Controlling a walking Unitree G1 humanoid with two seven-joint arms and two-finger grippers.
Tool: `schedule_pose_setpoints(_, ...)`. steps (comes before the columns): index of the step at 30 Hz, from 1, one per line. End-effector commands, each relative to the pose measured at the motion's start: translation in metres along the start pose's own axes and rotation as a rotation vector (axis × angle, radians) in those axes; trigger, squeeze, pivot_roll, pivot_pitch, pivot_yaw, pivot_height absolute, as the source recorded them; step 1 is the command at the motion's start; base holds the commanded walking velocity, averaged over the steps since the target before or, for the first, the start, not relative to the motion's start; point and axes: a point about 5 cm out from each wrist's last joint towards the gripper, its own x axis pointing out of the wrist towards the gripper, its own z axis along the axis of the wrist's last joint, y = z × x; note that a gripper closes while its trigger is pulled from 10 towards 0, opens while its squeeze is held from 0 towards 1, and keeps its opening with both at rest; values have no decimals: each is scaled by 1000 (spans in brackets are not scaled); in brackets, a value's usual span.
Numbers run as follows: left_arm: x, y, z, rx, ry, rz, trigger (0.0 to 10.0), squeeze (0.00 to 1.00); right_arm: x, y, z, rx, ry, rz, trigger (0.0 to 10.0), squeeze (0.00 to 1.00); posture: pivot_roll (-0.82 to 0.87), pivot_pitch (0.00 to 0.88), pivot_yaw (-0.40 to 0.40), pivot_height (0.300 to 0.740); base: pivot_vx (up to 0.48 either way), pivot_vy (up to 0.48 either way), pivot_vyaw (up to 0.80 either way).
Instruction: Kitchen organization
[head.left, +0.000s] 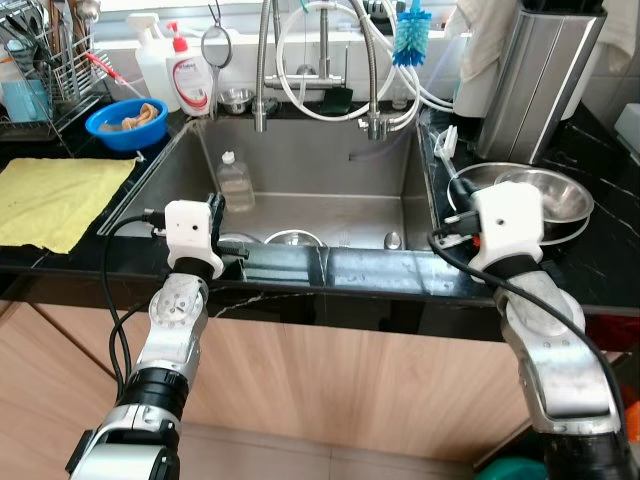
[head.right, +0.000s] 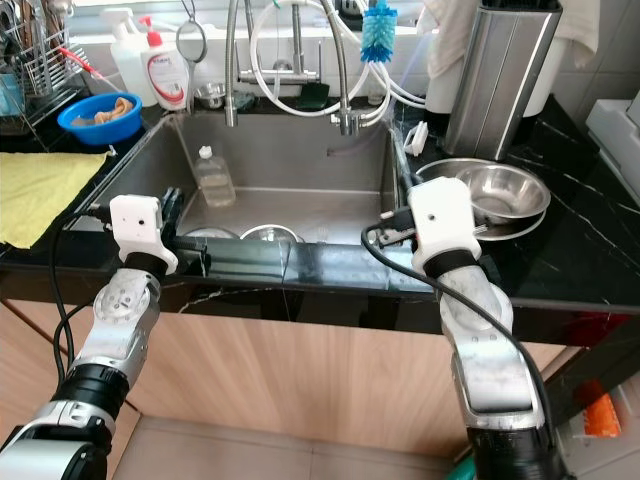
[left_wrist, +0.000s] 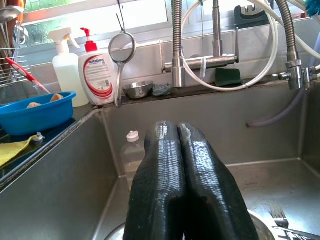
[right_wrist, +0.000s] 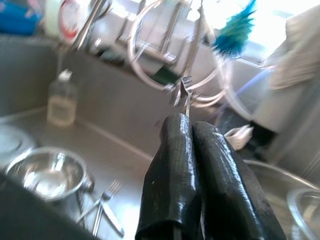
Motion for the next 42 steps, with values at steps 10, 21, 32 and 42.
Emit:
schedule_pose_setpoints(10, 3, 2, 4, 15, -15, 8, 10000, 0, 36, 4, -12, -8, 84, 176, 10000, 0, -31, 0, 57, 740, 0, 0, 0)
schedule_pose_setpoints(21, 3, 3, 4, 18, -18, 2, 10000, 0, 48, 13, -29, 81, 160, 211, 10000, 0, -17, 0, 55, 740, 0, 0, 0)
schedule_pose_setpoints(32, 4, 3, 5, 21, -17, -8, 10000, 0, 50, 12, -30, 103, 153, 190, 10000, 1000, -21, 0, 65, 740, 0, 0, 0)
schedule_pose_setpoints(42, 3, 4, 5, 21, -14, -6, 10000, 0, 50, 4, -20, 77, 83, 113, 10000, 537, -20, 0, 63, 740, 0, 0, 0)
